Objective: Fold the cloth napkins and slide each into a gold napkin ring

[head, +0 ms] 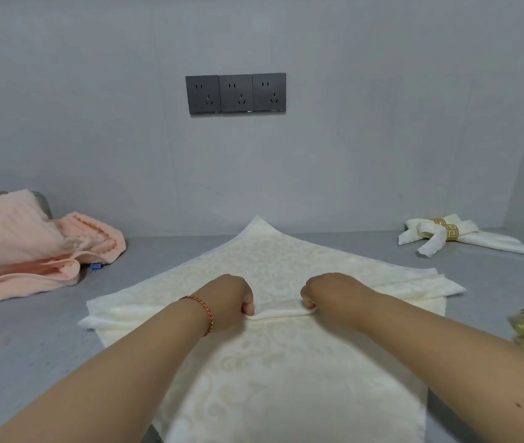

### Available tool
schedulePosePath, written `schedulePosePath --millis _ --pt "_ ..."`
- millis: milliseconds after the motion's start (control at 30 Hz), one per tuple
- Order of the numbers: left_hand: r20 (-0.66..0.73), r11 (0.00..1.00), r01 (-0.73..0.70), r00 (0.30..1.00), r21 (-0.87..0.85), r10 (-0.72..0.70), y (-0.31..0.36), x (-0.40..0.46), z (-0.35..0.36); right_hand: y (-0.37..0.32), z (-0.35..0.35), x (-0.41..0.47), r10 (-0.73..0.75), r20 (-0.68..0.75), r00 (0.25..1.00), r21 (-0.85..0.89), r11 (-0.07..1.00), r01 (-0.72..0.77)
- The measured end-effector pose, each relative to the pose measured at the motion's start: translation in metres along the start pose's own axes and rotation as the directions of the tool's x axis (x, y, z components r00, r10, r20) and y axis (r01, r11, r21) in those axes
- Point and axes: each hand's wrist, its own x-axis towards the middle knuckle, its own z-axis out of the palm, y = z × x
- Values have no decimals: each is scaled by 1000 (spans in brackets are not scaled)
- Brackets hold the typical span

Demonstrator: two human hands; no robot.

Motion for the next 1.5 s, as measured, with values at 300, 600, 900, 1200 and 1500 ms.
schedulePosePath --millis 300,600,900,1200,1500 --pt "-68 971 -49 995 234 67 27 -44 41 -42 25 -25 127 106 986 19 991 -130" --pt "11 972 37 999 233 -41 33 -36 48 -48 31 -10 -52 103 993 241 970 26" --pt "-20 965 45 999 259 -41 35 -35 51 -30 37 -10 -51 106 993 244 970 23" --pt "2 958 77 997 277 -81 40 -31 48 -19 45 -33 46 62 997 99 994 -52" --pt "54 980 96 993 177 -107 41 -28 52 4 45 -12 76 153 985 168 980 -102"
